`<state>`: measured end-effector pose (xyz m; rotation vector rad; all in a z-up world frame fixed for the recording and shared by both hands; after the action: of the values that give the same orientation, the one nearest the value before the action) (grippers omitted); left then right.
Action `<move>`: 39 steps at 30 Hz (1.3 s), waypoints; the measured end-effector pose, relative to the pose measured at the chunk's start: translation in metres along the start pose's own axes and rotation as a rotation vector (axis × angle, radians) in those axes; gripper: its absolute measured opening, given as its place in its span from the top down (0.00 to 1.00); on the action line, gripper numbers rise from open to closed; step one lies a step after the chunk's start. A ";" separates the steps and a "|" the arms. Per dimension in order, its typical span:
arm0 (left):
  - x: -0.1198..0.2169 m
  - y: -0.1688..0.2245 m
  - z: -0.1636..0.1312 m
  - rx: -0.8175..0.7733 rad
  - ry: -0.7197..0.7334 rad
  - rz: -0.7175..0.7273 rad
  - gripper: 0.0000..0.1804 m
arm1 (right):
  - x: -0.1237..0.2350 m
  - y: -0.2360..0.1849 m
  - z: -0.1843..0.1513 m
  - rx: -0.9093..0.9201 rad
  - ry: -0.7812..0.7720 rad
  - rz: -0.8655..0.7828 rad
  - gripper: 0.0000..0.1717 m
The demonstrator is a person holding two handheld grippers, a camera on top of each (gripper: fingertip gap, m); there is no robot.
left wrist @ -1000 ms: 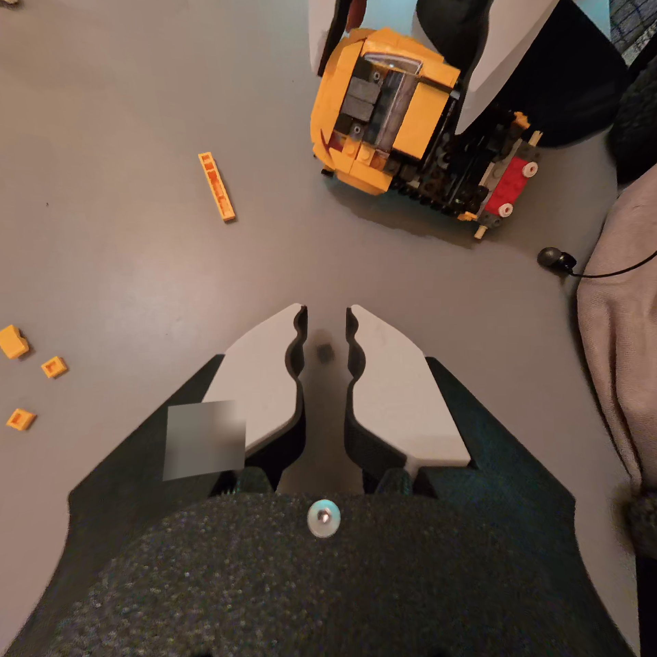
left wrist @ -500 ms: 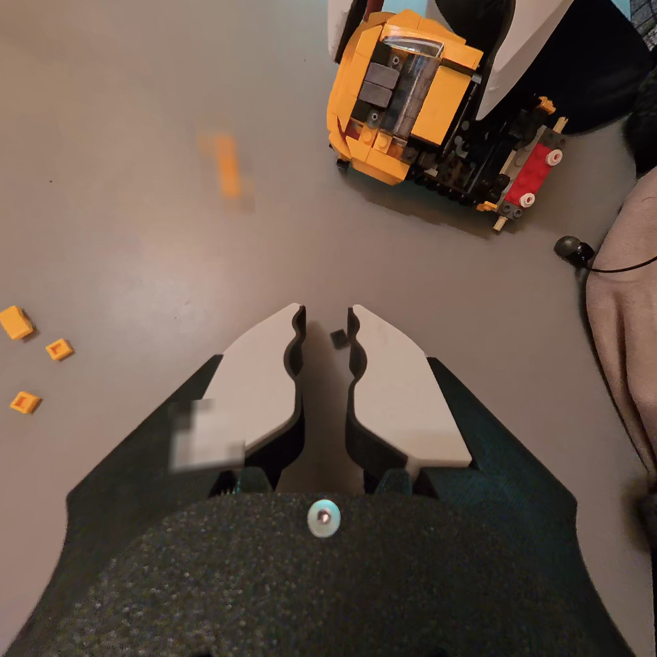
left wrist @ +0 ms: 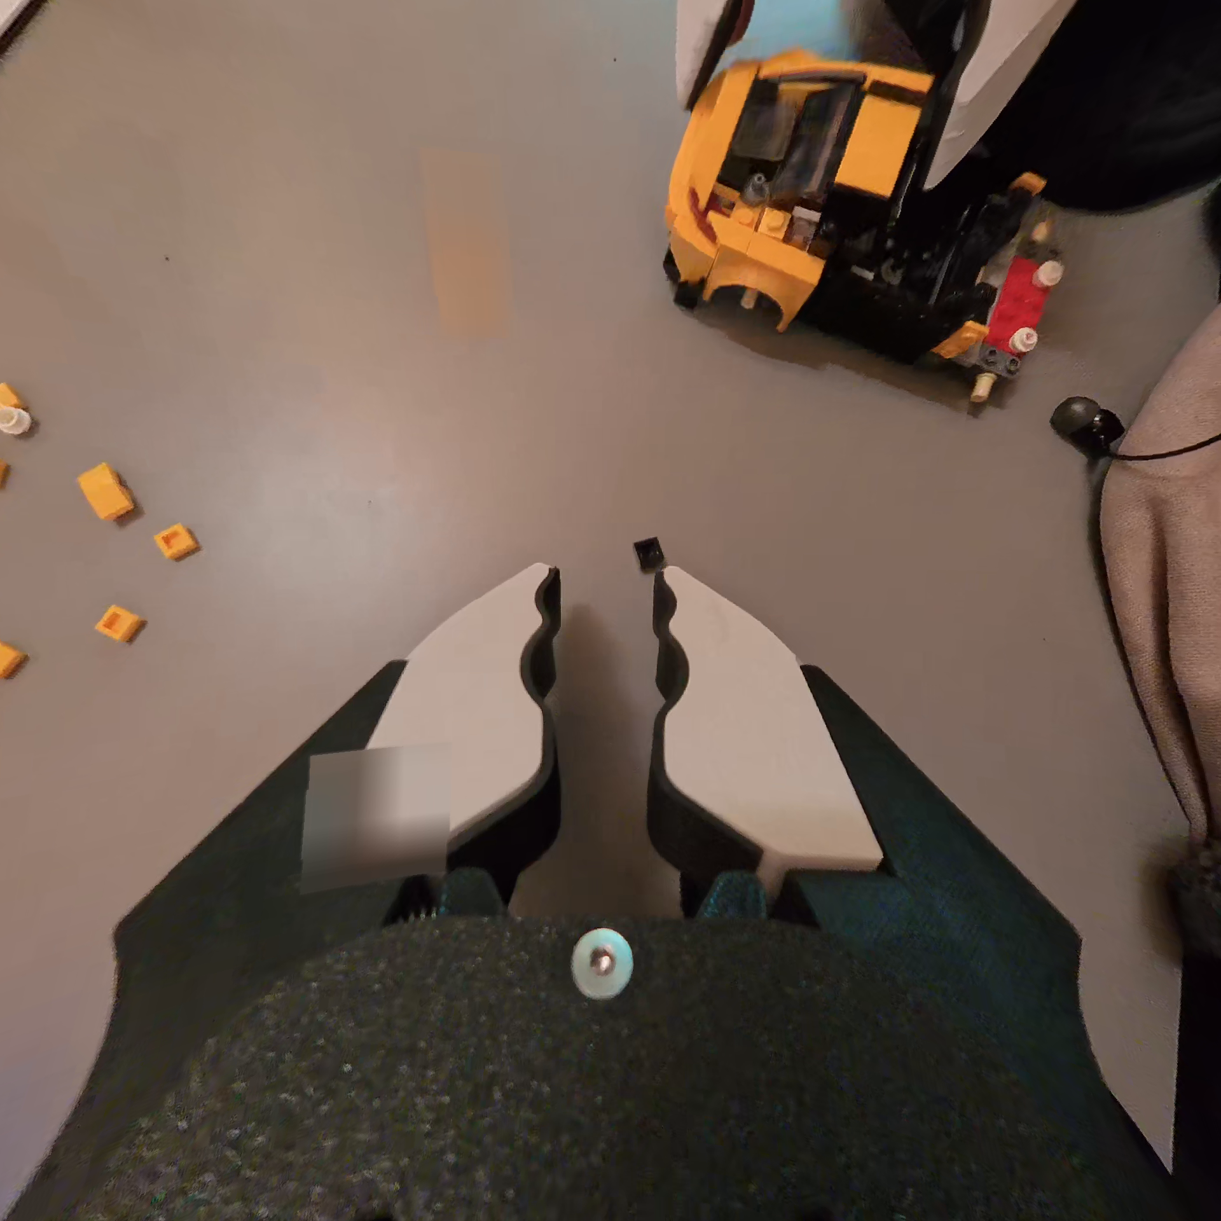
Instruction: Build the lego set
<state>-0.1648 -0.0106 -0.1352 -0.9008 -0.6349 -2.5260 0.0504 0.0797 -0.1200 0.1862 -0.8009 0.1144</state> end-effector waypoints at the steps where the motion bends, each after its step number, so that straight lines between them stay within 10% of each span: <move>1: 0.000 0.001 0.000 -0.001 0.001 0.000 0.85 | -0.002 0.001 -0.006 0.023 -0.003 0.010 0.57; 39: -0.026 0.009 0.005 -0.018 -0.108 0.038 0.89 | -0.002 0.033 0.001 0.129 0.076 0.171 0.60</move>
<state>-0.1388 -0.0100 -0.1466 -1.0512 -0.6220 -2.4670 0.0428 0.1117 -0.1172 0.2334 -0.7337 0.3334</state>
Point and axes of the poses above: each gripper's, where its closed fingertips meet, x back along the fingers, z out of its top, y = z × x across the jaws, the point moved 7 cm from there along x, back along the fingers, and after that the axes turned 15 degrees about -z, right-handed, at the moved point
